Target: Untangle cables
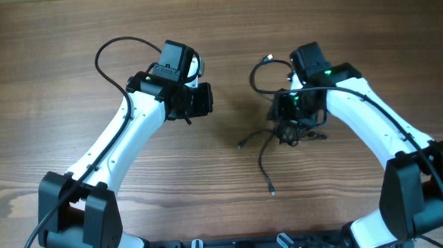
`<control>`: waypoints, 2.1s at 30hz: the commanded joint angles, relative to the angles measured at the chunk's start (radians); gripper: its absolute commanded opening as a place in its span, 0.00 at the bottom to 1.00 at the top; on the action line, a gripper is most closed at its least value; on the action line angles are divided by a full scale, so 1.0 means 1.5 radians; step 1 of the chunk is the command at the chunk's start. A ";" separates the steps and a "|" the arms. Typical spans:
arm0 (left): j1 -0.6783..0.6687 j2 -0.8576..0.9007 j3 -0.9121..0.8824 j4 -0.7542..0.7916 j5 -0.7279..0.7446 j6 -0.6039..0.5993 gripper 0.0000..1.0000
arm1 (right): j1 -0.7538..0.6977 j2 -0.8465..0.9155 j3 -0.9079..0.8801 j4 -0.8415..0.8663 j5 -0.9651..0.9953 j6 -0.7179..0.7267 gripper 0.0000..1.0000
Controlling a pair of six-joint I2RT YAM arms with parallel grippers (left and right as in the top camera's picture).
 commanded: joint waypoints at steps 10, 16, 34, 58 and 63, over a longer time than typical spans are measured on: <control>0.014 -0.012 -0.003 -0.002 0.138 0.104 0.04 | -0.078 -0.096 0.044 0.007 -0.508 -0.325 0.04; 0.046 -0.012 -0.003 0.007 0.246 0.127 0.07 | -0.078 -0.118 0.046 0.049 -0.583 -0.309 0.05; 0.015 0.028 -0.003 0.244 0.327 0.039 0.50 | -0.078 -0.118 0.045 0.040 -0.527 -0.278 0.04; -0.048 0.144 -0.003 0.366 0.329 0.025 0.38 | -0.078 -0.118 0.045 0.037 -0.565 -0.265 0.04; -0.048 0.148 -0.003 0.384 0.284 0.026 0.04 | -0.078 -0.118 0.045 0.037 -0.567 -0.265 0.04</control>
